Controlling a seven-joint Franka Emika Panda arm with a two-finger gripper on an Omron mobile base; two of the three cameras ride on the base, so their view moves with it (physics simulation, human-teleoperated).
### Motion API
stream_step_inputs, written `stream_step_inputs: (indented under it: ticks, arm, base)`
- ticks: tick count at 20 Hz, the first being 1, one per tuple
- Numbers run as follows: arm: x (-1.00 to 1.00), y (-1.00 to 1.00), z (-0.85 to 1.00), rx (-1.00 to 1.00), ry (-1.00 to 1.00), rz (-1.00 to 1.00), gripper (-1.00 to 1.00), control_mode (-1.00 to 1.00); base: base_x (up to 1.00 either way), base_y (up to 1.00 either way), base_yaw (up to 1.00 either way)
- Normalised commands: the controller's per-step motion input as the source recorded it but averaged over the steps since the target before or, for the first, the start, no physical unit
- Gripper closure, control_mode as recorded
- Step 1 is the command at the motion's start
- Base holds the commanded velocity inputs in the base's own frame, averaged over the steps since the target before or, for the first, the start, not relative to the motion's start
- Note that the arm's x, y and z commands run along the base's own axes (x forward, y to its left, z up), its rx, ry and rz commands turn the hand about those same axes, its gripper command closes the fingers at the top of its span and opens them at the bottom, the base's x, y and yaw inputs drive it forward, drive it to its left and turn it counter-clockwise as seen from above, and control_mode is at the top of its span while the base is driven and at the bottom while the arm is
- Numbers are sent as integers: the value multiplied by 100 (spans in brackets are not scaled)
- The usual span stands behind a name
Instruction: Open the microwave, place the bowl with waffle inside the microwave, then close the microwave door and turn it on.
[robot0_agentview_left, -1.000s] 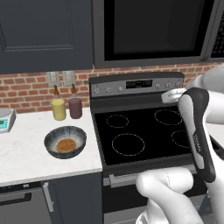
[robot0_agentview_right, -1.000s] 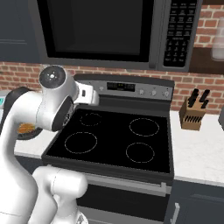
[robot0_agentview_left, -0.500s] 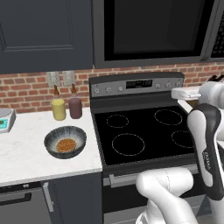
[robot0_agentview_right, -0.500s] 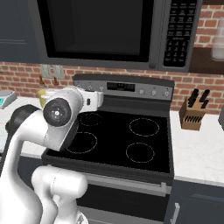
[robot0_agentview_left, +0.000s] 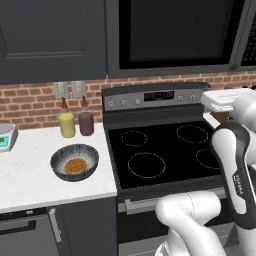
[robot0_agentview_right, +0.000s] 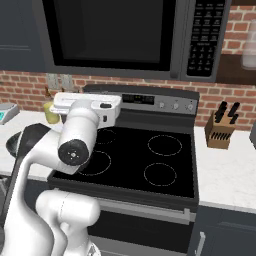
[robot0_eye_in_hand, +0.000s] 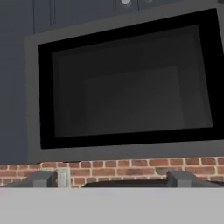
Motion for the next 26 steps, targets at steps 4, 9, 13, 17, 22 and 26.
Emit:
stream_step_inputs:
  ticks: [4, 9, 13, 17, 22, 26]
  arm:
    - [0, -14, 42, 2, -11, 0, -100, -100]
    - [0, -21, 36, 0, -1, 5, -100, -100]
    - [0, -33, 33, 0, 2, 3, -100, -100]
    - [0, -45, 23, 0, 9, 0, -100, -100]
    - [0, -56, 4, 0, 9, 0, -100, -100]
    - [0, -59, 0, 0, 7, 0, -100, -100]
  base:
    - [0, 0, 0]
    - [0, 0, 0]
    - [0, 0, 0]
    - [0, 0, 0]
    - [0, 0, 0]
    - [0, 0, 0]
